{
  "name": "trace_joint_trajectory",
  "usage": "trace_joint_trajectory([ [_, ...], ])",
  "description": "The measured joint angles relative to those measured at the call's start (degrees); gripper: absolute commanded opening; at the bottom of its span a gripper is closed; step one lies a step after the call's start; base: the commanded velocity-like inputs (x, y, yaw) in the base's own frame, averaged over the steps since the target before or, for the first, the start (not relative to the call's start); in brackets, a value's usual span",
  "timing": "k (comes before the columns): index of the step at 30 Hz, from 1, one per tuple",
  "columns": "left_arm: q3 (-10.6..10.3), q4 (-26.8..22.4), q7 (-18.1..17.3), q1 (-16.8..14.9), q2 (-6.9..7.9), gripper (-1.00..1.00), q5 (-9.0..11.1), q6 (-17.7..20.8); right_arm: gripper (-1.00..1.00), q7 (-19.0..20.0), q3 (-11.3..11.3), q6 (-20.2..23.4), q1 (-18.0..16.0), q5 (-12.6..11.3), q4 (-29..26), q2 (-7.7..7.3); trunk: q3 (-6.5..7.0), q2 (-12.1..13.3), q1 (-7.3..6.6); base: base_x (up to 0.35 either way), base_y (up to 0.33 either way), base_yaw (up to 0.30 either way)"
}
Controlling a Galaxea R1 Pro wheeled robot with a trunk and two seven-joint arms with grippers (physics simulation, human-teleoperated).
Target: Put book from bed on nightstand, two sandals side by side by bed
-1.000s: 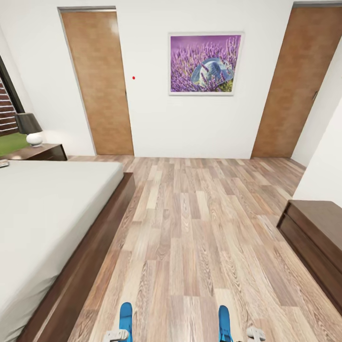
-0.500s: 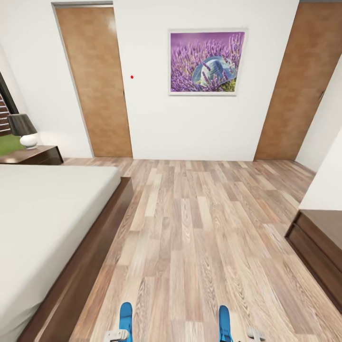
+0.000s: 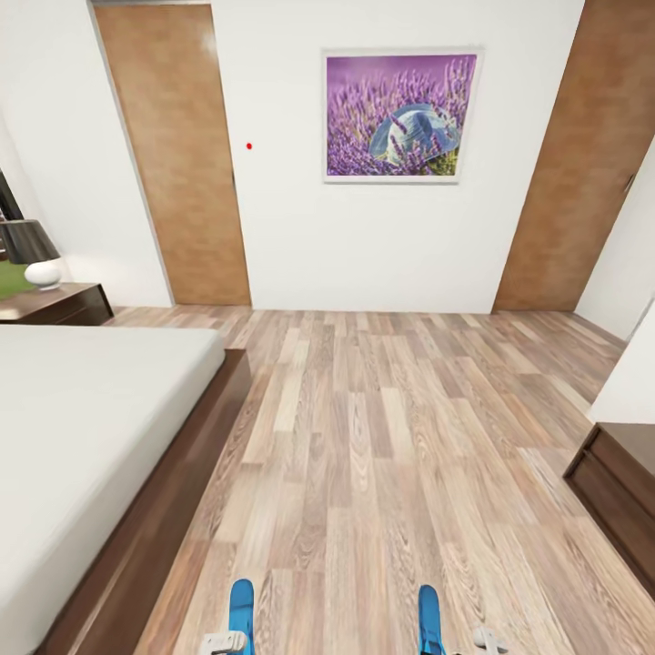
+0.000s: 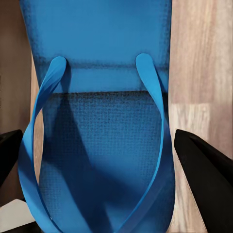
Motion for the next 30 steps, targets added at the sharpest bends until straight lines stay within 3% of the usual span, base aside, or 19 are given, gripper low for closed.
trace_joint_trajectory([
  [30,-0.01,0.02,0.00,0.00,0.00,-1.00,0.00,0.00,-1.00,0.08,0.04,0.00,0.00,0.00,0.00,0.10,0.00,0.00,0.00,0.333,0.000,0.000],
])
